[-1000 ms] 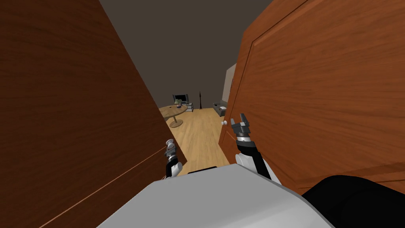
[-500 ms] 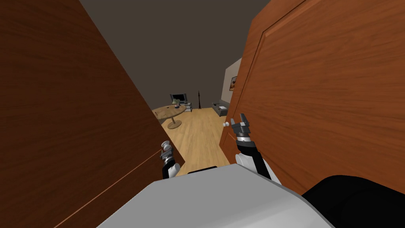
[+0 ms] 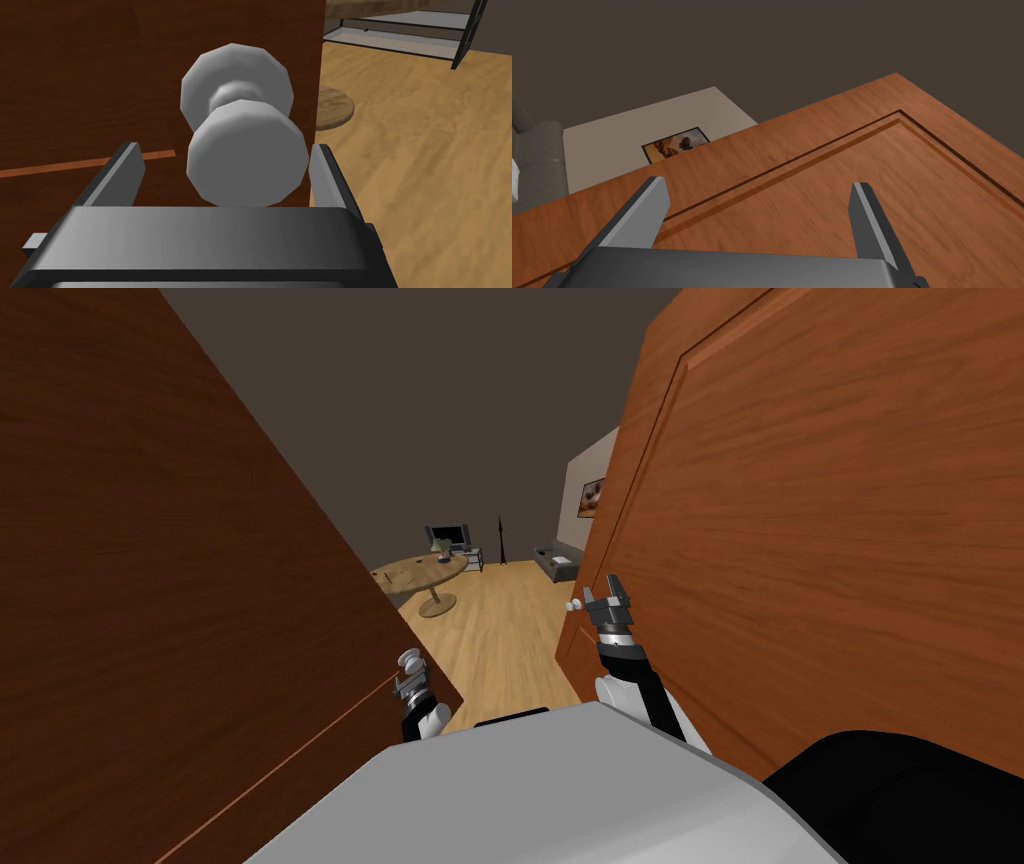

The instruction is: Push the door open

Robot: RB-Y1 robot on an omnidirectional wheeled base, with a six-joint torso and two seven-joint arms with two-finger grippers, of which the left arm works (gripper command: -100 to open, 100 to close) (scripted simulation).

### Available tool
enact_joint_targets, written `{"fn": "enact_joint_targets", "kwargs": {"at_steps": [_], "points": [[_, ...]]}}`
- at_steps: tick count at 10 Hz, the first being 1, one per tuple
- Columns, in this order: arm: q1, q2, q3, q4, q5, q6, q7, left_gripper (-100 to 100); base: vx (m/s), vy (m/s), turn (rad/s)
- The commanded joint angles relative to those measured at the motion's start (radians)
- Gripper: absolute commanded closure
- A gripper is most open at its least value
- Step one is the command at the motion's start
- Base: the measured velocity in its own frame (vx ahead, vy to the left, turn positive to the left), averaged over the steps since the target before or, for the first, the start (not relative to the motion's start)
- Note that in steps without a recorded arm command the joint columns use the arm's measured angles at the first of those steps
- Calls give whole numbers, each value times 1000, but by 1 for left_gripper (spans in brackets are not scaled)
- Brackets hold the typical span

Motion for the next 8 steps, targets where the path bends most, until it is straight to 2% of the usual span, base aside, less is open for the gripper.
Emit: {"fn": "enact_joint_targets", "kwargs": {"at_steps": [1,3,4,6,7,8], "points": [[11,14,33,-9,22,-21,-3,100,85,9,-84],[11,14,33,-9,22,-21,-3,100,66,26,-5],[22,12,52,-23,38,-24,-13,100,76,27,-82],[28,11,62,-30,46,-26,-17,100,93,25,-11],[39,7,80,-44,61,-29,-27,100,102,25,-122],[39,7,80,-44,61,-29,-27,100,96,24,-53]]}}
